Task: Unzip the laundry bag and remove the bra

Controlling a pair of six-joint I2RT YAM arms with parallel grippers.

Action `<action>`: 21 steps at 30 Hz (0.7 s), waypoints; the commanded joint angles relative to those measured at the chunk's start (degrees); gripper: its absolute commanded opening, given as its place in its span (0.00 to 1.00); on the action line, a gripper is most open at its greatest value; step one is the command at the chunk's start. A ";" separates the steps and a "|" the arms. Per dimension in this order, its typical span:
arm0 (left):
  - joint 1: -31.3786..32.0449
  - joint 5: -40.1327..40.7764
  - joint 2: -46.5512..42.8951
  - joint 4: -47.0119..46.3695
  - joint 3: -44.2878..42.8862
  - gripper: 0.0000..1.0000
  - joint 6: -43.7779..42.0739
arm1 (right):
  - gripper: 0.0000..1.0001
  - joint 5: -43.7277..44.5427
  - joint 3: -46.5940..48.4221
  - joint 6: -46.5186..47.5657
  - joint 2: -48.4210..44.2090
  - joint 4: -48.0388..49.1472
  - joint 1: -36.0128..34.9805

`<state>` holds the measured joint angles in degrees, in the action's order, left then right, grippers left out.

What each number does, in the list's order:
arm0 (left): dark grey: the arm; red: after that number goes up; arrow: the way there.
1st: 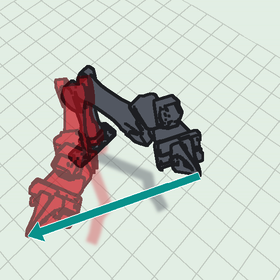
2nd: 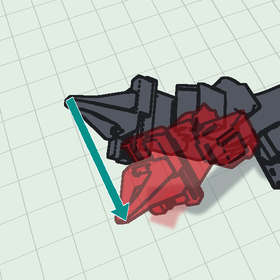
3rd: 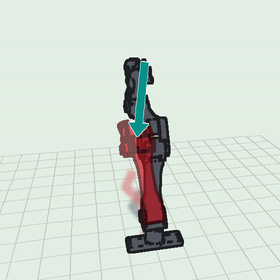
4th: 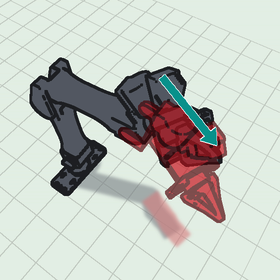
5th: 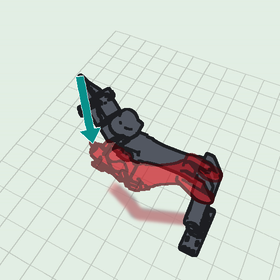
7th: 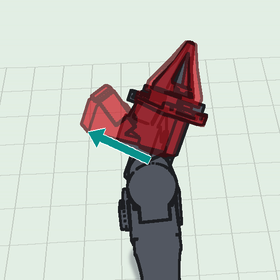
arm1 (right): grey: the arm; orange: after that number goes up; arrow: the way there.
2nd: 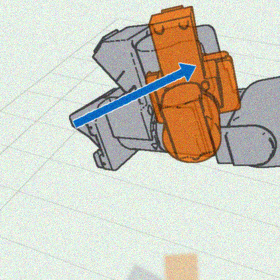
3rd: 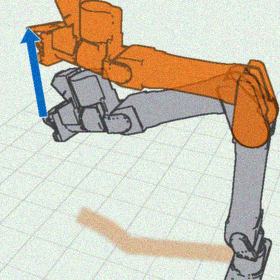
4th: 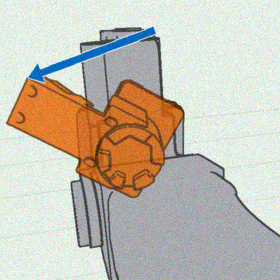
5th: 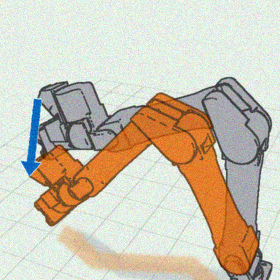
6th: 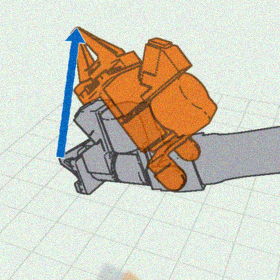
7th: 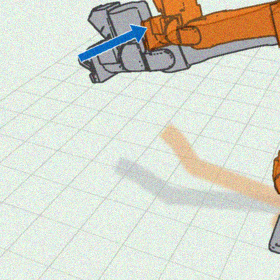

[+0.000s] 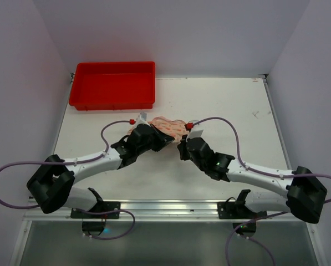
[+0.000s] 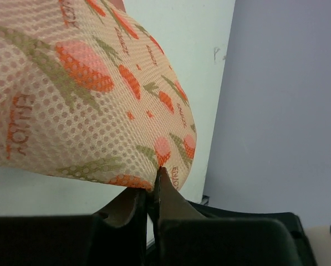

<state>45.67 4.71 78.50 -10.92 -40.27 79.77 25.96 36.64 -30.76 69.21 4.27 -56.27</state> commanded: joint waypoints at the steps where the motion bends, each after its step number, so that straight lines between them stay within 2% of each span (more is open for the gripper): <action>1: -0.32 0.31 -3.00 2.39 0.63 0.00 -10.03 | 0.00 2.35 0.19 0.36 -6.00 -12.06 1.34; 3: -0.41 -0.66 -3.79 2.56 1.77 0.00 -14.01 | 0.00 -0.46 -0.34 0.27 -9.25 -15.24 3.09; 7: -0.41 -4.61 -5.02 3.97 3.26 0.00 -29.79 | 0.00 -4.59 0.36 -1.66 -12.69 -25.78 6.26; 10: -0.41 -9.69 -6.51 4.42 5.63 0.00 -39.03 | 0.00 -9.16 0.62 -1.49 -14.71 -29.48 7.75; 15: -0.93 -13.50 -7.49 5.11 9.06 0.00 -47.68 | 0.00 -17.85 1.59 2.89 -14.63 -31.61 7.76; 16: -1.19 -14.20 -7.31 5.12 9.33 0.00 -49.43 | 0.00 -22.74 1.59 4.99 -14.28 -30.39 7.58; 19: -3.91 -13.76 -5.82 7.75 7.49 0.01 -49.45 | 0.00 -27.43 2.46 6.24 -11.30 -27.84 6.62; 20: -4.88 -13.59 -5.29 8.71 6.88 0.16 -49.01 | 0.00 -30.15 3.43 6.16 -8.24 -27.22 5.92; 21: -6.98 -13.15 -5.11 10.72 5.65 0.25 -48.31 | 0.00 -31.04 5.52 5.98 -6.65 -26.52 5.56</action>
<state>43.13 -10.68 72.53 -6.20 -32.36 36.58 1.87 37.17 -27.49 58.63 -23.16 -49.82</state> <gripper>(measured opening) 0.186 0.010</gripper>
